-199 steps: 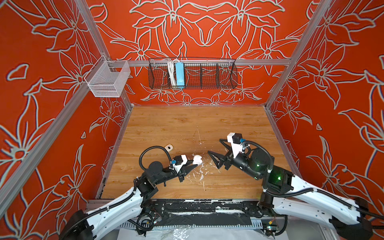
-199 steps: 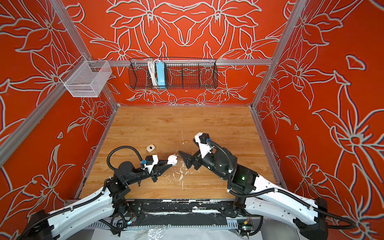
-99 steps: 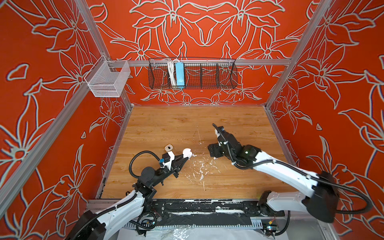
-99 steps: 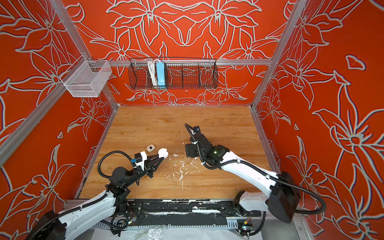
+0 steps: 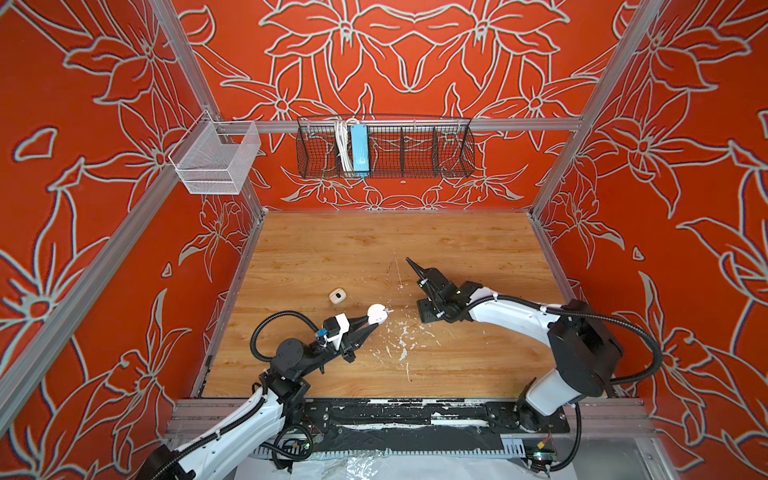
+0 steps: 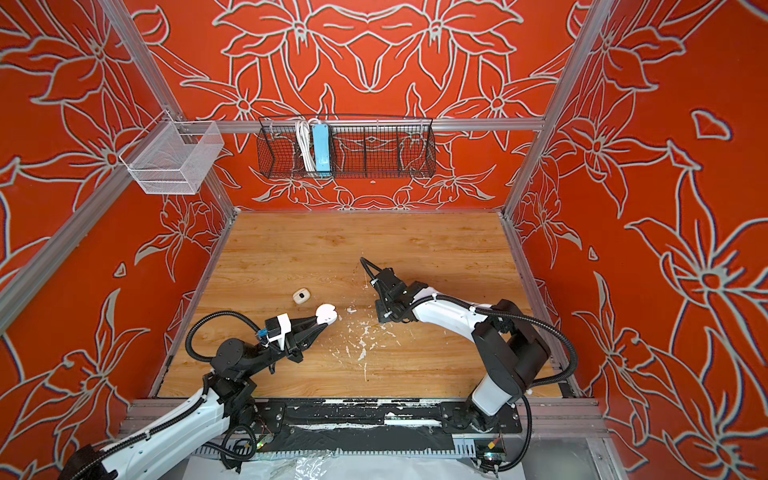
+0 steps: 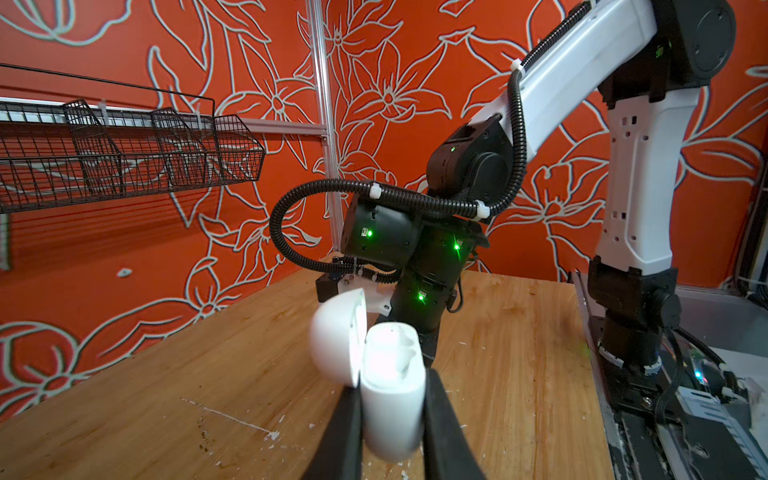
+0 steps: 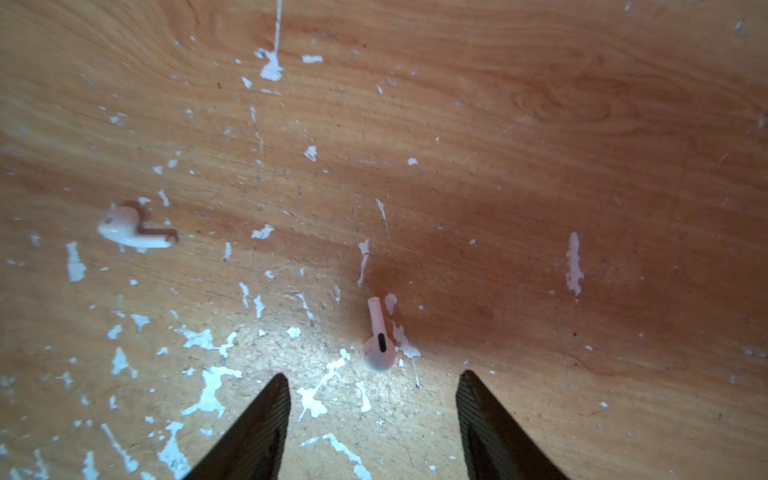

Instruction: Insert the wireless bluetooth earbuds into the charging case

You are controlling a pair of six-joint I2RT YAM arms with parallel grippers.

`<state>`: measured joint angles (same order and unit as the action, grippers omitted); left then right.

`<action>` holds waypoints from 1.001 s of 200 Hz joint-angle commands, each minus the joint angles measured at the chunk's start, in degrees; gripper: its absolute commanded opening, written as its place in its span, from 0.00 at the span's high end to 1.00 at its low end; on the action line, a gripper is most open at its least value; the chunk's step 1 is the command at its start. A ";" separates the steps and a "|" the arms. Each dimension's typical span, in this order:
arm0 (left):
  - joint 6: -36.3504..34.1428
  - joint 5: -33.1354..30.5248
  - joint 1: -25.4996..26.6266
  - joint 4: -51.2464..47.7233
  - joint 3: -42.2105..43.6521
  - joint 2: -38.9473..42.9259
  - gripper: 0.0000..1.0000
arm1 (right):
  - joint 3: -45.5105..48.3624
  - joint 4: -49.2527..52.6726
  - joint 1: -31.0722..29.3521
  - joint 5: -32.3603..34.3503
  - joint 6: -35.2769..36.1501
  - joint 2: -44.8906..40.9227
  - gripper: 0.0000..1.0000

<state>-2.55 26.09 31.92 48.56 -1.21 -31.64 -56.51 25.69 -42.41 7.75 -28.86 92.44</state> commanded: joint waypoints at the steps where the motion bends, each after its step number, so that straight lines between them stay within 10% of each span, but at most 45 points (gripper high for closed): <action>1: -0.57 -0.42 0.42 0.07 -0.98 1.62 1.00 | 0.68 1.26 -0.10 1.83 -1.12 1.20 0.34; 200: -1.58 -0.93 2.08 -1.89 -0.98 4.63 1.00 | 1.68 3.48 -0.03 13.45 -3.17 4.33 0.39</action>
<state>-3.25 25.50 33.50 45.87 -1.21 -27.77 -55.68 28.32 -42.41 19.22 -30.57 96.92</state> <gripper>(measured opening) 0.204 0.615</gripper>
